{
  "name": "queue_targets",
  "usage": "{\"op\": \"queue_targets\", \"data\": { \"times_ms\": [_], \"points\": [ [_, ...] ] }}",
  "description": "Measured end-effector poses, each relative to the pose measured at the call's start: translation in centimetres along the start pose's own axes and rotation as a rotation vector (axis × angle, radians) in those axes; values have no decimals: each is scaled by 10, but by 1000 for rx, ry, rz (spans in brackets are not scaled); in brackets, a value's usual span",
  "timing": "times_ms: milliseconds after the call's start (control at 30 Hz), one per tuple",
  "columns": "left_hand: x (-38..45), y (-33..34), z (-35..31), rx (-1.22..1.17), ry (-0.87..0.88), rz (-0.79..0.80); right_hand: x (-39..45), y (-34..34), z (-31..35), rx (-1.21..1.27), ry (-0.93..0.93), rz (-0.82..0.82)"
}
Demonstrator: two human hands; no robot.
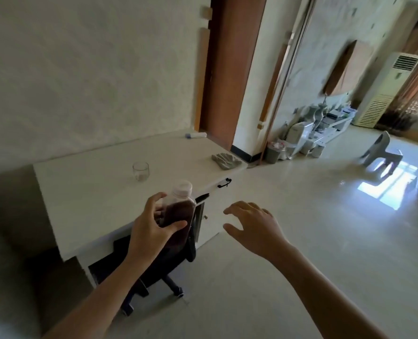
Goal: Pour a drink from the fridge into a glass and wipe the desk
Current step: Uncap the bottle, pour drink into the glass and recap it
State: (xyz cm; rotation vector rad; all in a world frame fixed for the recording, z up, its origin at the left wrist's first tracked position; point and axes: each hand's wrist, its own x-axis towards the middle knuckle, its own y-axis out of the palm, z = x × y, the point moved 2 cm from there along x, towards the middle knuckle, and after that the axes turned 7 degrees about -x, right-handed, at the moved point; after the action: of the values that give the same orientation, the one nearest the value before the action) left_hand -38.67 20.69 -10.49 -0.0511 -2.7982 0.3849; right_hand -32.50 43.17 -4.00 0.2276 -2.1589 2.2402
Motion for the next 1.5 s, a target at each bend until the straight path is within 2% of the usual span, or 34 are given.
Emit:
{"op": "queue_targets", "data": {
  "times_ms": [167, 367, 700, 833, 967, 1167, 1333, 1400, 1500],
  "points": [
    [54, 0, 27, 75, -45, -86, 94, 14, -13, 20, -134, 12],
    [117, -4, 57, 129, -141, -298, 220, 35, -17, 58, -333, 53],
    [187, -27, 88, 215, -212, -565, 366, 52, 35, 176, -642, 53],
    [211, -44, 108, 249, -247, -604, 402, 56, 71, 264, -706, 34],
    [237, -58, 131, 270, -288, -617, 433, 56, 107, 379, -680, 5],
    [274, -72, 152, 435, -286, -583, 475, 62, 162, 253, -601, 43],
    [292, -81, 157, 518, -254, -571, 510, 83, 176, 254, -484, 24],
    [295, -83, 158, 477, -242, -558, 517, 89, 178, 258, -507, 19],
    [297, -85, 157, 415, -223, -549, 522, 91, 181, 298, -676, -98]
  ]
}}
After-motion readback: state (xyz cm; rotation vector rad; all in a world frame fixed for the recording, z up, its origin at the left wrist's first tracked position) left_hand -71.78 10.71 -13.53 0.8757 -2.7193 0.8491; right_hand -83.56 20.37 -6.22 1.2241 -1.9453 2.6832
